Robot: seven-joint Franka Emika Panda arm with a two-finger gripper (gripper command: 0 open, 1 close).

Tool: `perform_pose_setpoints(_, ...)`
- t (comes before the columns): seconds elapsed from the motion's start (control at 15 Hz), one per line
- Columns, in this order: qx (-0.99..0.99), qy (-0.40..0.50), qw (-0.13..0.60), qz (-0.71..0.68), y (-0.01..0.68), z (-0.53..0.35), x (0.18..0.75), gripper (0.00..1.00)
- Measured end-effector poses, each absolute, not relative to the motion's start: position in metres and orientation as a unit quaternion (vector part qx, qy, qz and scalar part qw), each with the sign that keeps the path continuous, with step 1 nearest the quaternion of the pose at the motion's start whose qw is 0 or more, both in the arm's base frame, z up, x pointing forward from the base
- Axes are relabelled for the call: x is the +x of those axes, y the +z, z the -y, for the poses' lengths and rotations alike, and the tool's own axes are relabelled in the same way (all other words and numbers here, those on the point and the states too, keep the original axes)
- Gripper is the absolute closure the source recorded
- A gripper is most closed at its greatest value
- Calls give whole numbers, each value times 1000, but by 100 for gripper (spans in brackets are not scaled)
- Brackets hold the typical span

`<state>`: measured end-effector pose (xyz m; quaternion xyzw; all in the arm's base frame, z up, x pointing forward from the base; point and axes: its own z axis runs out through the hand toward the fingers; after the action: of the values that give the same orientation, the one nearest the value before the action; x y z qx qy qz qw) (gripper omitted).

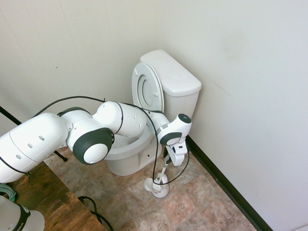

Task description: Clean the toilet

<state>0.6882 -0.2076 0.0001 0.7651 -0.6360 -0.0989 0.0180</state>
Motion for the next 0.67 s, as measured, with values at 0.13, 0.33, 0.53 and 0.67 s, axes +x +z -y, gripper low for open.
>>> perform_pose_setpoints(0.13, 765, -99, 17, 636, 0, 207, 688, 100)
perform_pose_setpoints(0.33, 765, -98, 18, 636, 1, 209, 688, 100)
perform_pose_setpoints(0.53, 770, -94, 15, 631, 1, 216, 685, 100)
perform_pose_setpoints(0.67, 774, -85, 12, 627, 2, 217, 677, 100)
